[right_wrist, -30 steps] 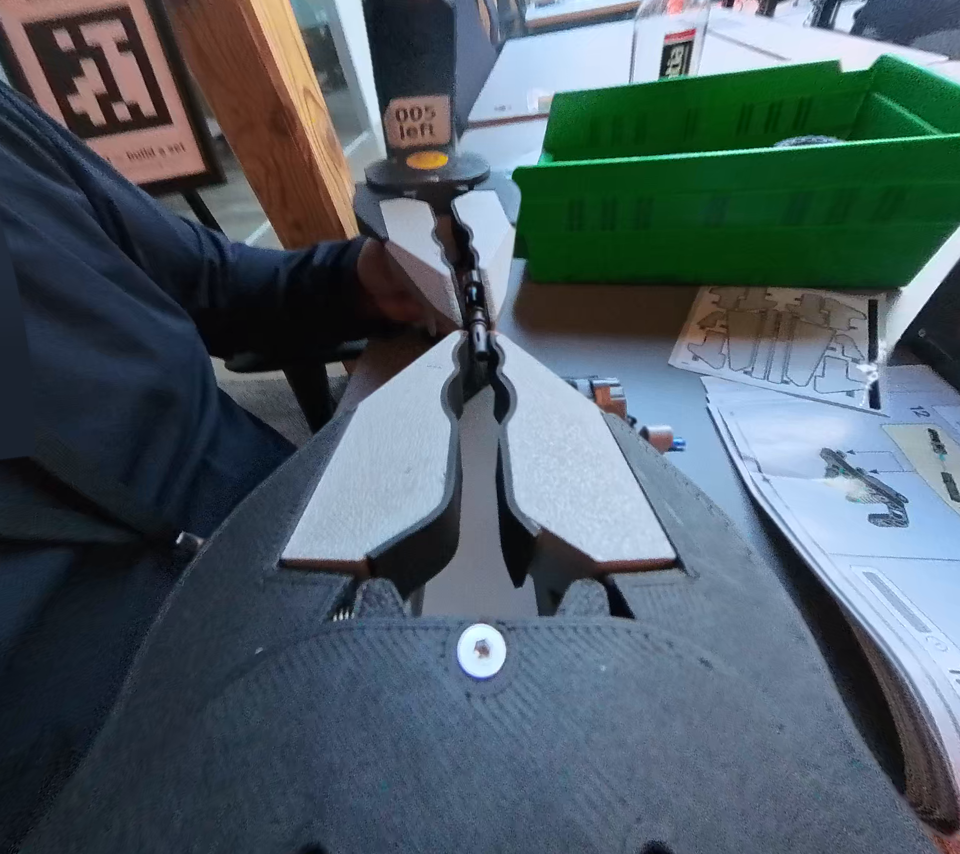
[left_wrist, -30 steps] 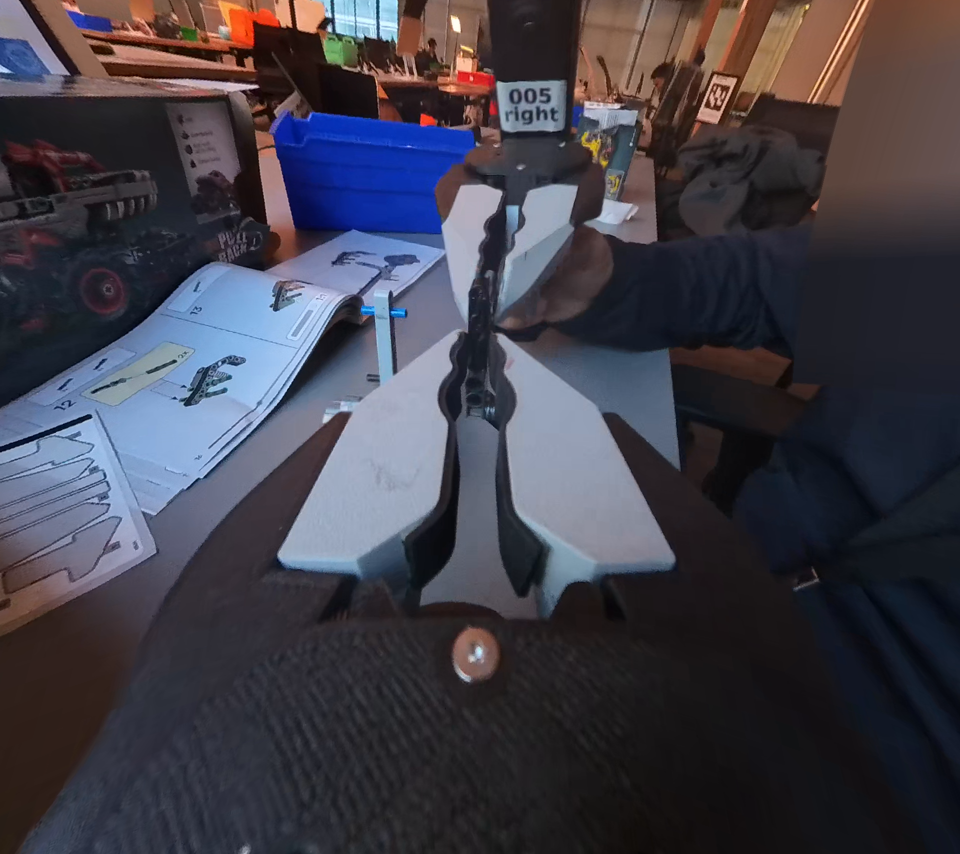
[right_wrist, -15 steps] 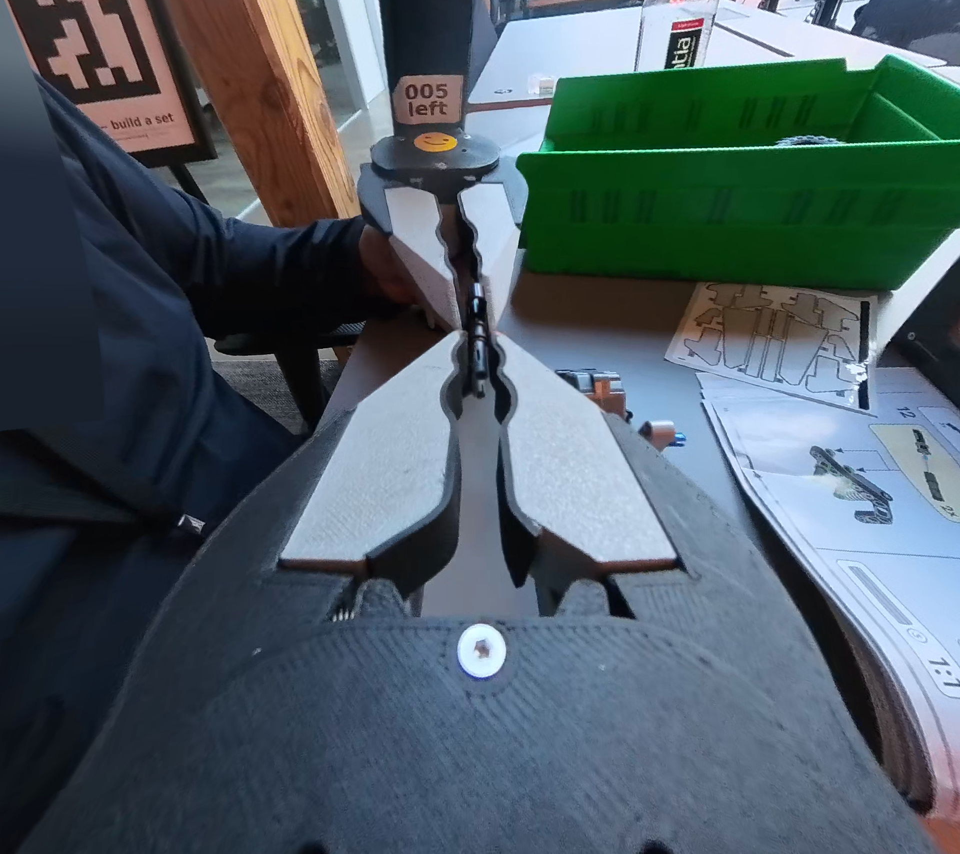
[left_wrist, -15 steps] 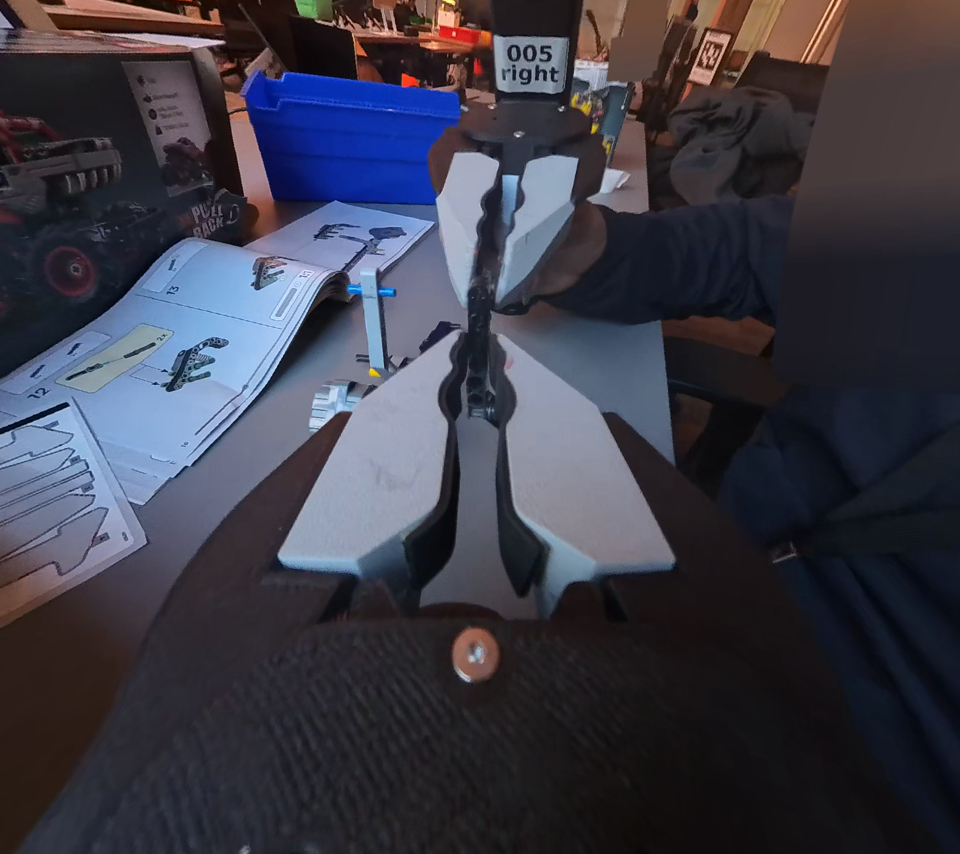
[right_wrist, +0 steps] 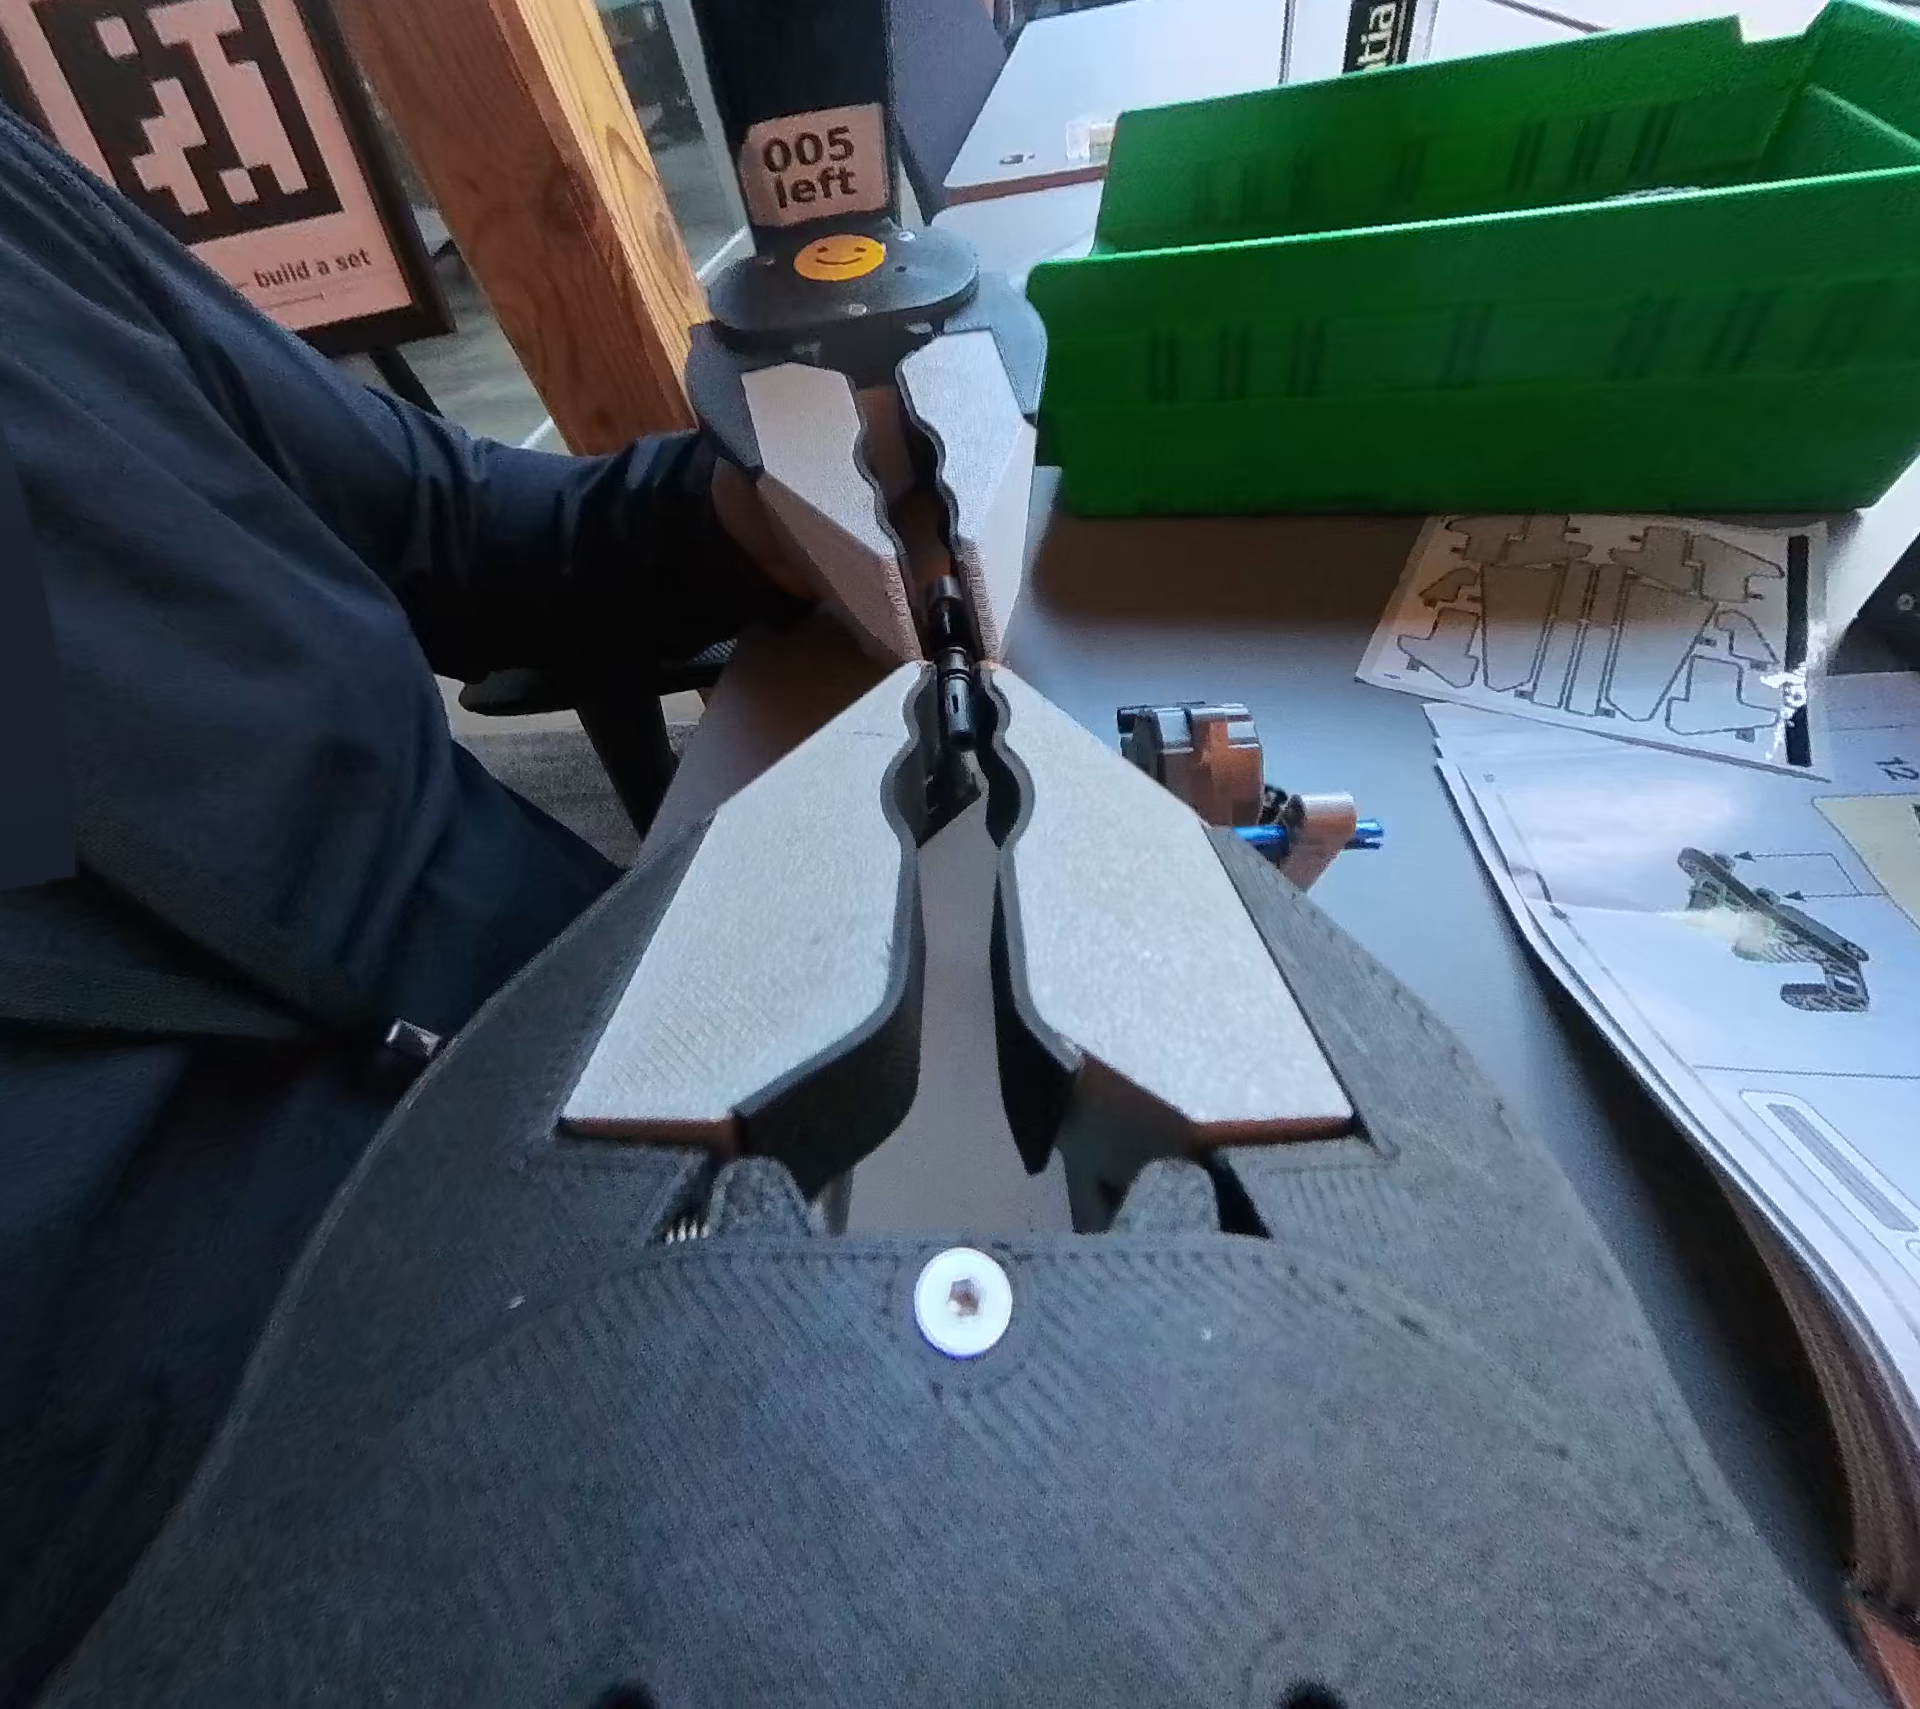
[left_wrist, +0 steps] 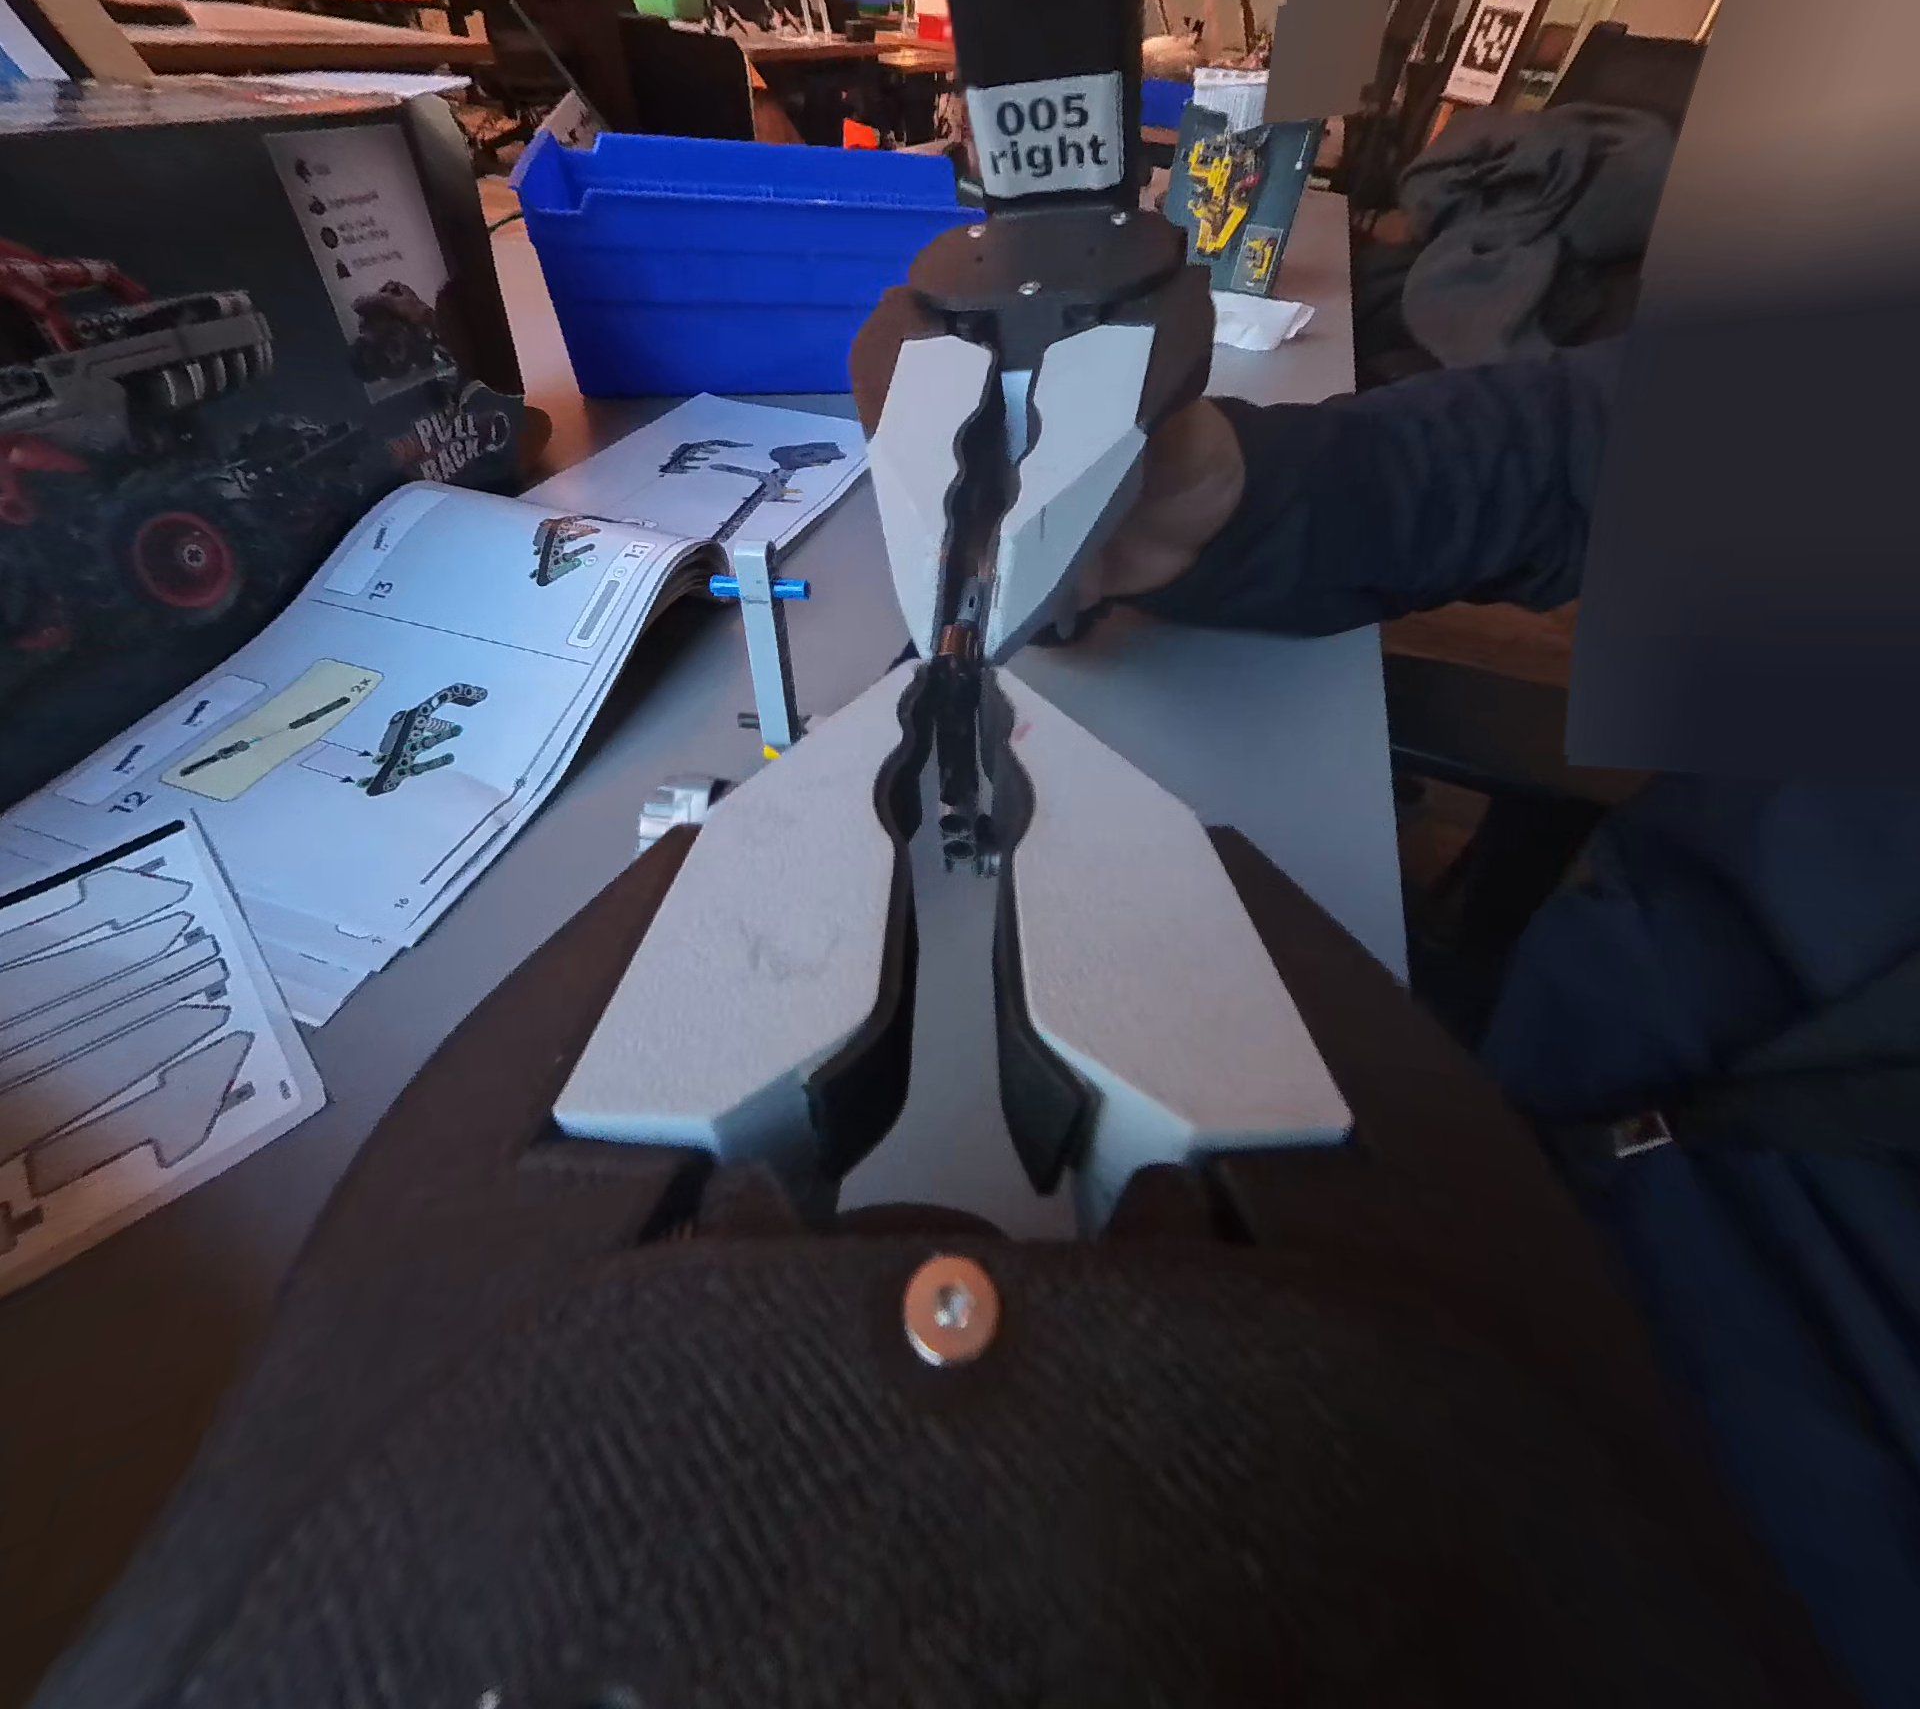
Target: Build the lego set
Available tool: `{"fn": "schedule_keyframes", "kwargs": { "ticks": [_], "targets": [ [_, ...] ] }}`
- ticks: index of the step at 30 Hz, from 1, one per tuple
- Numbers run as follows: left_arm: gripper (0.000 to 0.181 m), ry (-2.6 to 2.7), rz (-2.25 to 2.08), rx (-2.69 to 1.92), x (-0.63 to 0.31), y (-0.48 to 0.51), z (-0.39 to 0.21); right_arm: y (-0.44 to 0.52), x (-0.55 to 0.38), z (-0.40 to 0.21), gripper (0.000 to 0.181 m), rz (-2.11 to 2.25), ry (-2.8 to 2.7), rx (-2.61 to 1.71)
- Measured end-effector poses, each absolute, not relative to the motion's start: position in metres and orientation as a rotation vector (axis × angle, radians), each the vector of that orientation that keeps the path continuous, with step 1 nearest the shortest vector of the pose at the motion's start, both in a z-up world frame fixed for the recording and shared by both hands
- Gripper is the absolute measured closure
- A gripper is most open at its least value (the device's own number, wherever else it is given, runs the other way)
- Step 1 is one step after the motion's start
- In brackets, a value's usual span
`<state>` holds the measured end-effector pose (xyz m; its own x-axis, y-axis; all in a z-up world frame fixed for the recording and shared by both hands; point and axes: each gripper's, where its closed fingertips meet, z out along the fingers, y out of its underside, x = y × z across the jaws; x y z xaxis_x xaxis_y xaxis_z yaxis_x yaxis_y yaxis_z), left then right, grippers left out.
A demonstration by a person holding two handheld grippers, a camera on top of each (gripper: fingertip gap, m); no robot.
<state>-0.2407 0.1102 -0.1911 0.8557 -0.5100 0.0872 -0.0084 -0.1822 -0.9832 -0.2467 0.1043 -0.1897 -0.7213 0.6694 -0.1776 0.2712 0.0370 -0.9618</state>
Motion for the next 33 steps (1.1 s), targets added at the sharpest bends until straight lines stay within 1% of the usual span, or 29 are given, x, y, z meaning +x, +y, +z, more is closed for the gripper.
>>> {"fn": "schedule_keyframes", "kwargs": {
  "ticks": [4,8,14,16,24,30,33],
  "targets": [
    [0.171,0.375,-0.509,-1.676,-0.243,0.109,-0.186,0.11,-0.247,-0.18,0.178,1.796,-1.922,-0.96],
    [0.173,0.371,-0.521,-1.662,-0.242,0.109,-0.184,0.111,-0.246,-0.174,0.179,1.869,-1.881,-0.962],
    [0.177,0.38,-0.517,-1.674,-0.241,0.108,-0.185,0.105,-0.246,-0.177,0.178,1.853,-1.89,-0.939],
    [0.177,0.395,-0.516,-1.691,-0.239,0.107,-0.188,0.105,-0.245,-0.18,0.178,1.826,-1.932,-0.922],
    [0.177,0.578,-0.406,-1.864,-0.229,0.114,-0.208,0.111,-0.234,-0.201,0.179,1.496,-2.13,-0.796],
    [0.178,0.626,-0.379,-1.955,-0.225,0.121,-0.23,0.115,-0.231,-0.221,0.179,1.497,-2.198,-0.855],
    [0.178,0.585,-0.372,-1.94,-0.228,0.125,-0.228,0.116,-0.236,-0.216,0.179,1.516,-2.166,-0.86]
  ]
}}
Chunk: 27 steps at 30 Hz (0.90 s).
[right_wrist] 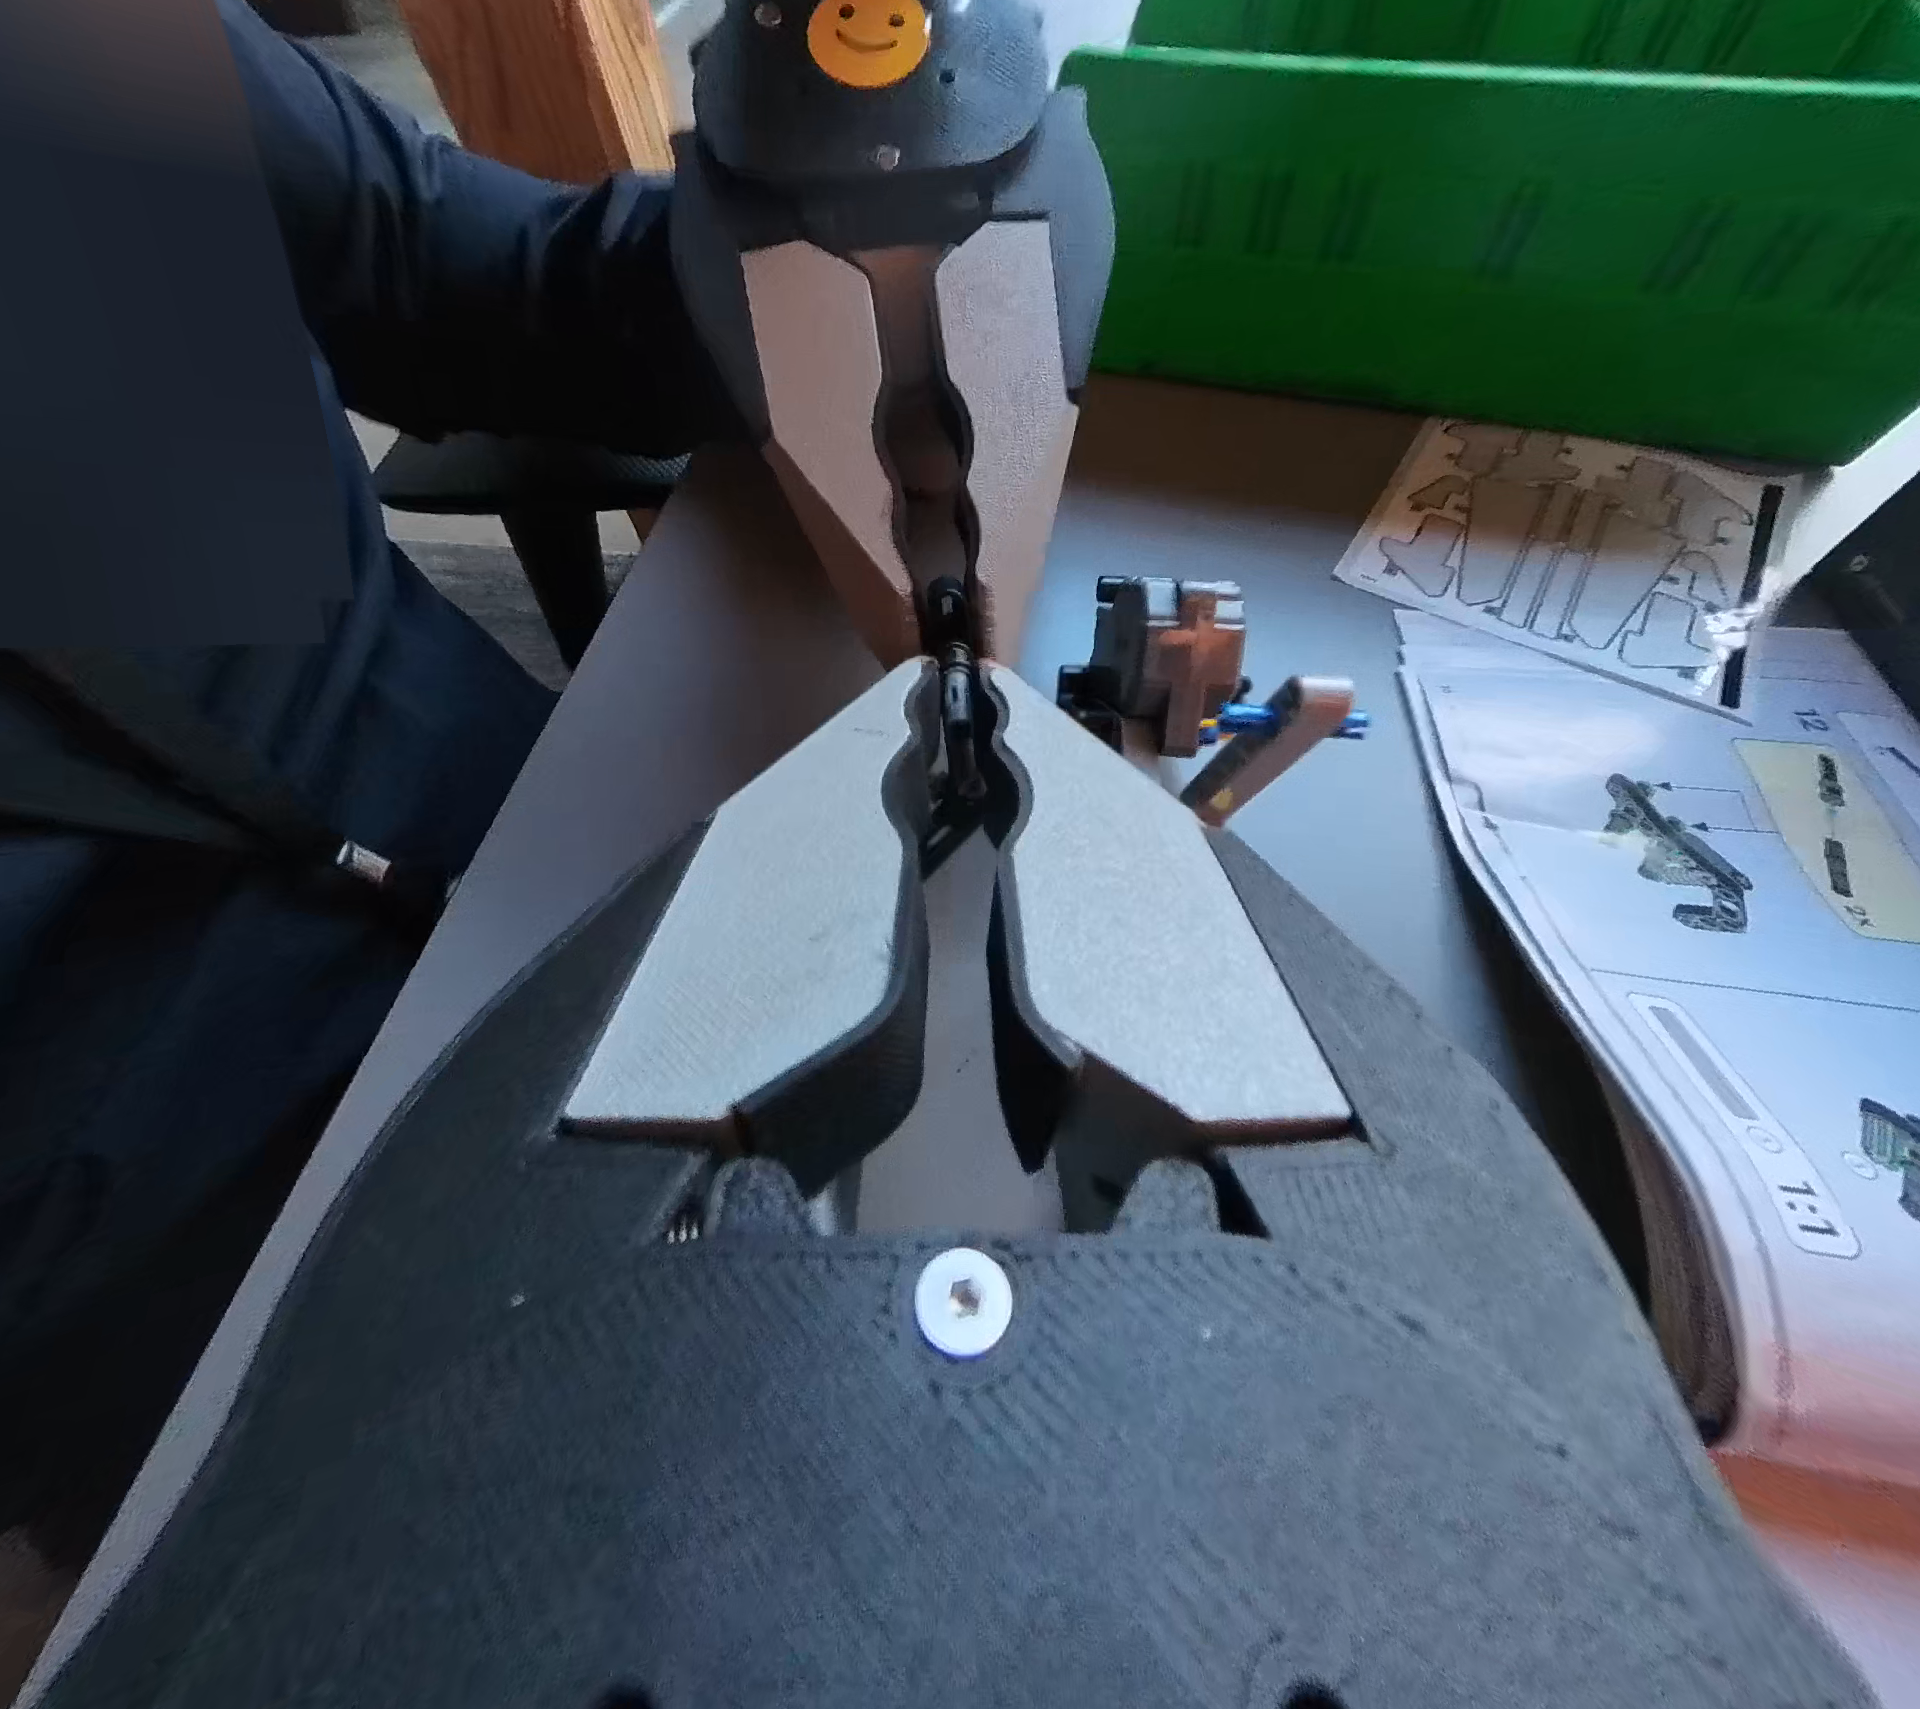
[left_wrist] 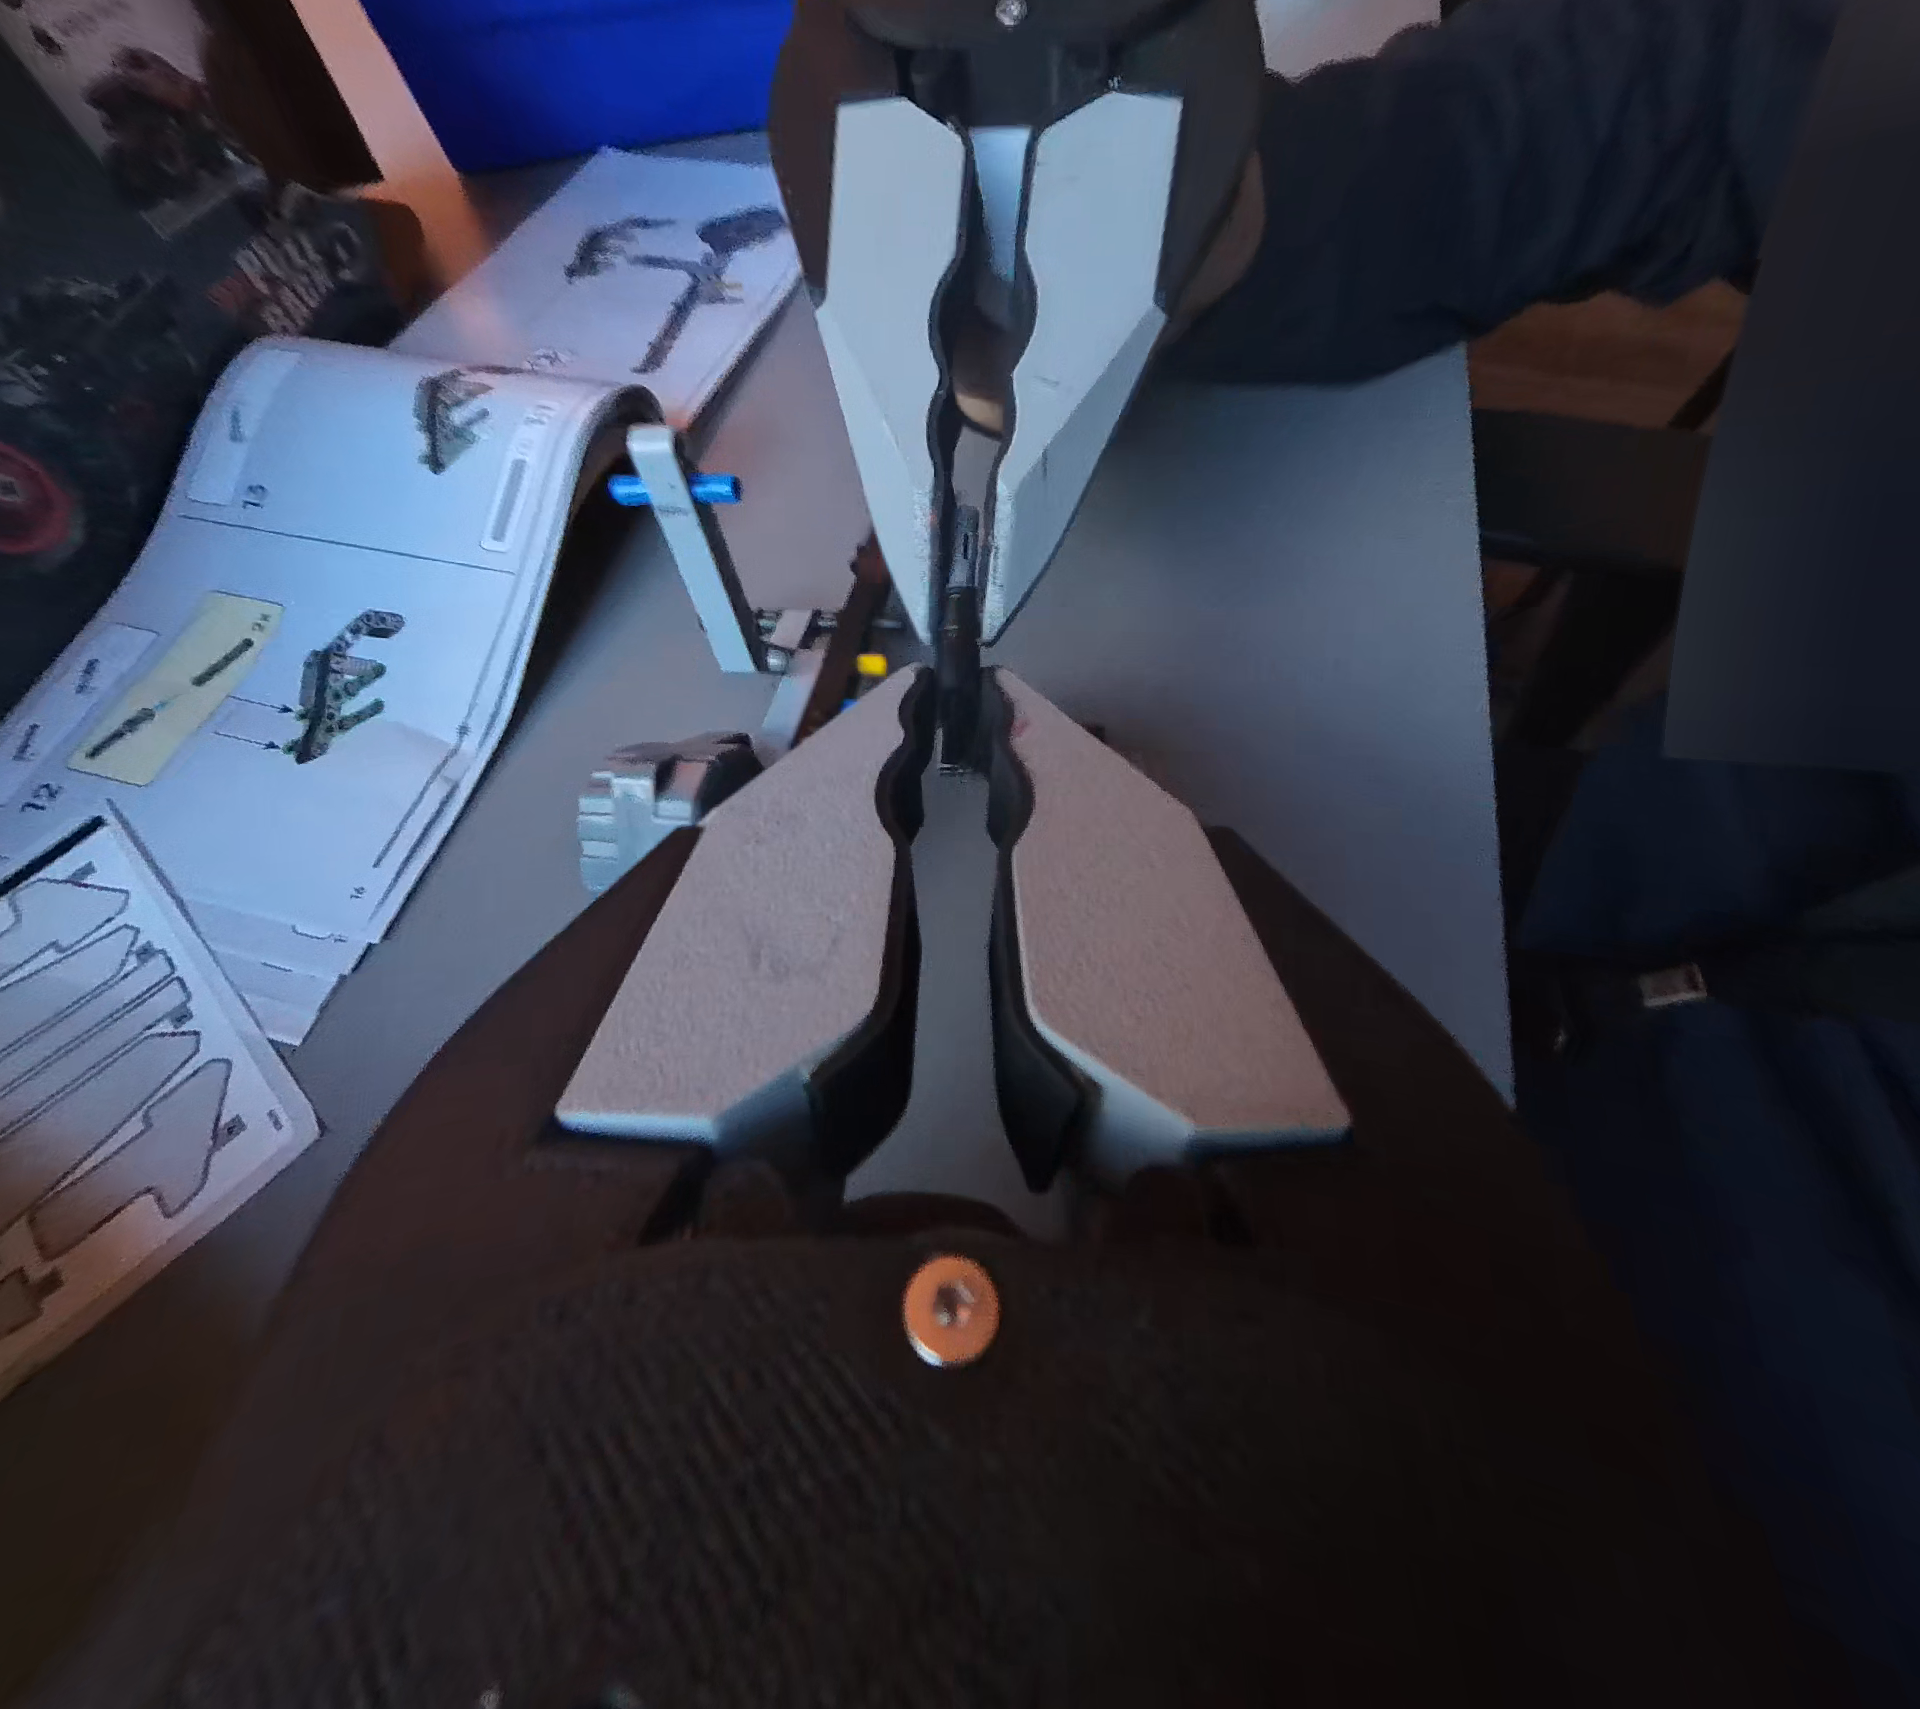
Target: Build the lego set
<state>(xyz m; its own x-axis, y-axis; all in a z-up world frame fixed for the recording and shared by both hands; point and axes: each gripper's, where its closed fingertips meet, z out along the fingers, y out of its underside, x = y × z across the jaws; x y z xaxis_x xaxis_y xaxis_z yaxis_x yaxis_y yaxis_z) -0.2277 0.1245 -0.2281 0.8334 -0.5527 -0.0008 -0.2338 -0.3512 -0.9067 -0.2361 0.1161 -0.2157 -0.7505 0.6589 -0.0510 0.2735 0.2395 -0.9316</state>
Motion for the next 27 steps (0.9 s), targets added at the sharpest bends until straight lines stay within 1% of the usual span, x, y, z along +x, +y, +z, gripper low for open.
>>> {"fn": "schedule_keyframes", "kwargs": {
  "ticks": [3,6,8,12,15,16,27],
  "targets": [
    [0.177,0.571,-0.326,-1.881,-0.23,0.127,-0.221,0.121,-0.236,-0.21,0.178,1.593,-2.151,-0.912],
    [0.177,0.567,-0.275,-1.86,-0.235,0.125,-0.219,0.127,-0.236,-0.215,0.178,1.494,-2.143,-0.897],
    [0.179,0.553,-0.322,-1.842,-0.235,0.122,-0.216,0.125,-0.234,-0.213,0.178,1.501,-2.139,-0.887],
    [0.174,0.515,-0.387,-1.832,-0.235,0.124,-0.212,0.125,-0.234,-0.209,0.179,1.543,-2.118,-0.891],
    [0.175,0.525,-0.386,-1.816,-0.233,0.125,-0.209,0.124,-0.234,-0.212,0.178,1.555,-2.127,-0.9],
    [0.177,0.54,-0.385,-1.819,-0.231,0.125,-0.21,0.124,-0.234,-0.214,0.178,1.547,-2.136,-0.899],
    [0.178,0.614,-0.354,-1.868,-0.229,0.123,-0.221,0.122,-0.232,-0.224,0.179,1.376,-2.227,-0.844]
  ]
}}
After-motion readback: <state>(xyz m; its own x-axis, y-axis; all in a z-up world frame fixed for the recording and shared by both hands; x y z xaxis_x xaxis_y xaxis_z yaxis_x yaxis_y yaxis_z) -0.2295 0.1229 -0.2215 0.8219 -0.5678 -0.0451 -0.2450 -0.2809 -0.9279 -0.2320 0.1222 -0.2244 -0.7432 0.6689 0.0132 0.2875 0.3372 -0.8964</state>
